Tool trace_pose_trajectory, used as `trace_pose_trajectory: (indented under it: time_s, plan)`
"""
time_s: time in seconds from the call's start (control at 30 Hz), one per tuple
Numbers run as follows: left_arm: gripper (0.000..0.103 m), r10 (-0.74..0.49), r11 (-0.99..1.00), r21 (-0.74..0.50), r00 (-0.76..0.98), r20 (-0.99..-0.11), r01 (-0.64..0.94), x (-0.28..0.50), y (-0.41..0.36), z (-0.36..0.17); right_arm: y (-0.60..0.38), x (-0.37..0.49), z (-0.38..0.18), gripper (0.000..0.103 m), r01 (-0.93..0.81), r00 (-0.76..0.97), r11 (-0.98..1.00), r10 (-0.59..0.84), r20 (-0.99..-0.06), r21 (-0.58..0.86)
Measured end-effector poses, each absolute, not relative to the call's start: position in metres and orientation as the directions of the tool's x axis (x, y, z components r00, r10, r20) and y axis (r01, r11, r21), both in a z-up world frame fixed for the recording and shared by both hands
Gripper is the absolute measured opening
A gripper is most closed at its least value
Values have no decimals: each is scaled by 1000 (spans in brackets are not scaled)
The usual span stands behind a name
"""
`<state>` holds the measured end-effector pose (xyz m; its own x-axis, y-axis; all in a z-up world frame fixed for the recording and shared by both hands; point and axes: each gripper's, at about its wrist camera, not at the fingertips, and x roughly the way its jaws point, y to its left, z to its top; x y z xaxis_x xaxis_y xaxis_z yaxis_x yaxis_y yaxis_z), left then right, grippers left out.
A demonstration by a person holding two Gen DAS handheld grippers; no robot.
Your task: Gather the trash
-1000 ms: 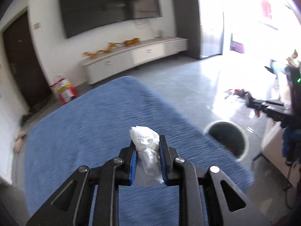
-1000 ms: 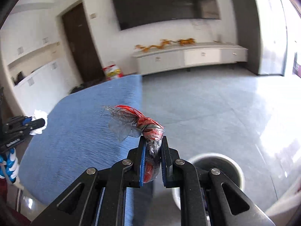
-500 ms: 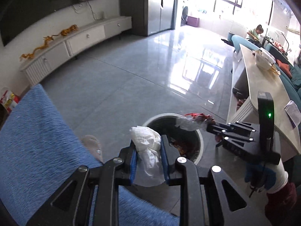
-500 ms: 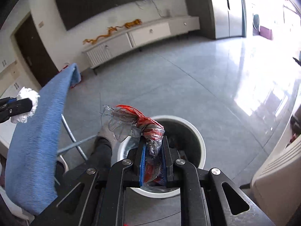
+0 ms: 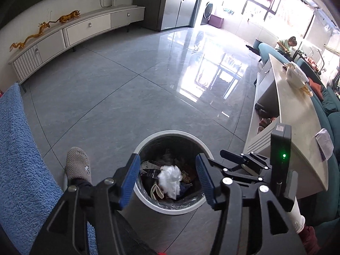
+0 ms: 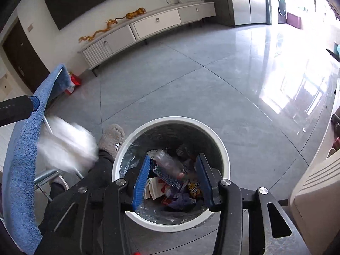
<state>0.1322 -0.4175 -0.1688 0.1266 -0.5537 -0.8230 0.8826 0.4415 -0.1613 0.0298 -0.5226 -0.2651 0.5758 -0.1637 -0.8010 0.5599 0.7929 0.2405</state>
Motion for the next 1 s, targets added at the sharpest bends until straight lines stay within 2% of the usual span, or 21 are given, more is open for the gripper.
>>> trace_pose_trajectory:
  time_s: [0.27, 0.5, 0.6, 0.77, 0.87, 1.0]
  plan:
    - [53, -597, 501, -147, 218, -772, 853, 140, -370, -133, -503, 28, -215, 45, 530, 623, 822, -209, -754, 210]
    - [61, -573, 665, -23, 489, -658, 746, 141, -282, -74, -450, 52, -134, 49, 381, 747, 905, -181, -640, 190]
    - [64, -522, 751, 13, 605, -601, 661, 138, -233, -51, -414, 67, -103, 57, 284, 798, 942, -128, -589, 180]
    - [66, -378, 881, 56, 771, -512, 470, 133, -151, -21, -350, 93, -62, 60, 121, 845, 984, -33, -534, 130]
    - [66, -293, 930, 66, 839, -459, 360, 126, -109, -6, -311, 103, -37, 63, 33, 868, 995, 16, -496, 90]
    - [67, -159, 974, 90, 911, -381, 208, 111, -67, 10, -264, 112, -1, 73, -54, 902, 998, 67, -427, 42]
